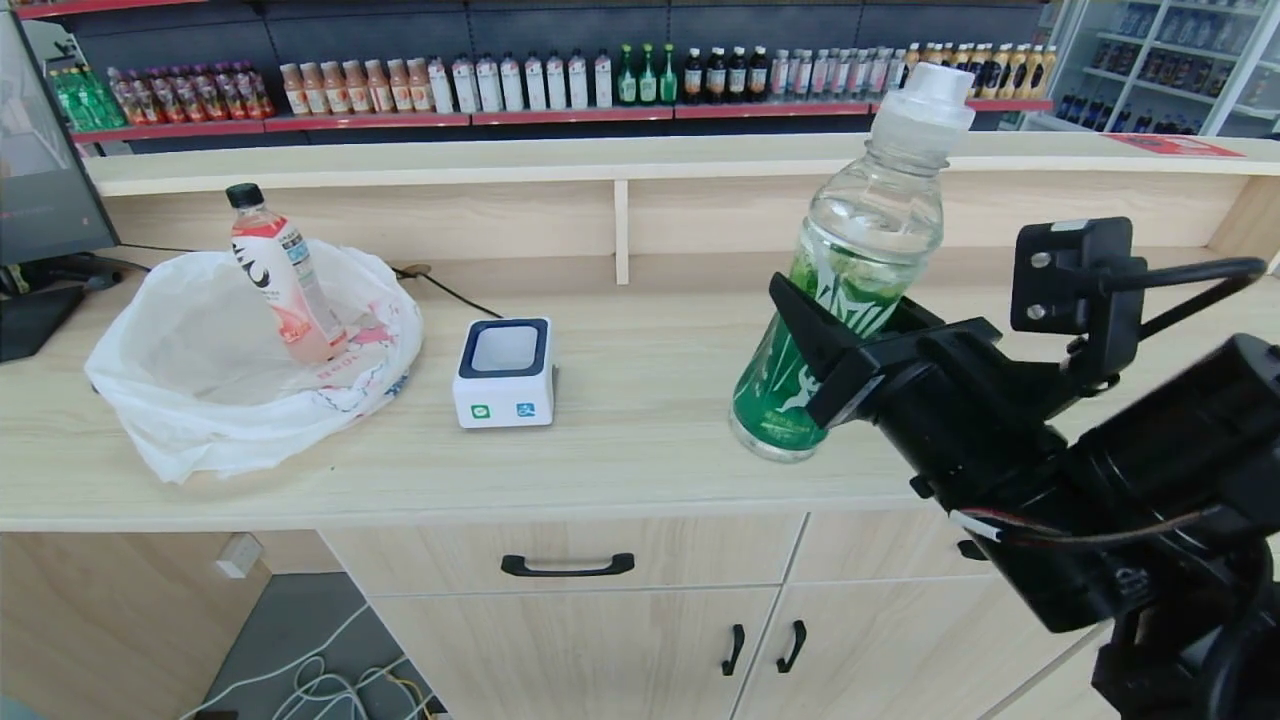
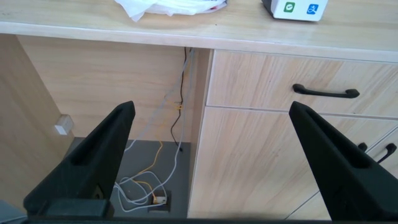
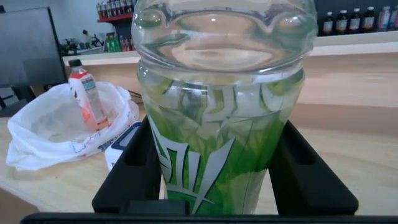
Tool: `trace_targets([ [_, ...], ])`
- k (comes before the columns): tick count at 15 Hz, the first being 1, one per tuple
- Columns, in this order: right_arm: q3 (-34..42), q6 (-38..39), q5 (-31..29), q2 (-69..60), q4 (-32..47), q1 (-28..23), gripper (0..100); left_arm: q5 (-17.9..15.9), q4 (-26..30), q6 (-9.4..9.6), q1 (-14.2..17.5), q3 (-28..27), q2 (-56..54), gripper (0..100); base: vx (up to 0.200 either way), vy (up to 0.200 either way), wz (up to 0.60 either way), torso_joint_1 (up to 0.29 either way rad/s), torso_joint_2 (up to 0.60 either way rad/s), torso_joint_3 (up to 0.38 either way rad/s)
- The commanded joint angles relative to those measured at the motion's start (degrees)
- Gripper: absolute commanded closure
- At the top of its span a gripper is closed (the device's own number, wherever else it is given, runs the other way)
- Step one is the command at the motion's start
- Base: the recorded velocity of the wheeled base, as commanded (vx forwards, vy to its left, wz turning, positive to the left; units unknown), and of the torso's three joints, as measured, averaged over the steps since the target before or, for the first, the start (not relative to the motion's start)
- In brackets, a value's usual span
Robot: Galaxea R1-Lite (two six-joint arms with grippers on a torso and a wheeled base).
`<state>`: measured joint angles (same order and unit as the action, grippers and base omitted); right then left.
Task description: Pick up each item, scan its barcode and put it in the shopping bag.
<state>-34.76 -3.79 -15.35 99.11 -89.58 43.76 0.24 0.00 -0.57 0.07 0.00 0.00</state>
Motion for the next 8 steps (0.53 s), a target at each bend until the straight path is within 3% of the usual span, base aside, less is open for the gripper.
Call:
trace_targets([
  [1,3.8,0.0,-0.4,-0.8,-0.4,3.3,100,0.0,0.0,-0.04,0.0,0.0,0.0,0,0.000,0.000,0.00,0.000,0.00,0.000],
  [8,16.2,0.5,-0.5,-9.2,-0.4,8.9,100,0.0,0.0,-0.04,0.0,0.0,0.0,0,0.000,0.000,0.00,0.000,0.00,0.000],
])
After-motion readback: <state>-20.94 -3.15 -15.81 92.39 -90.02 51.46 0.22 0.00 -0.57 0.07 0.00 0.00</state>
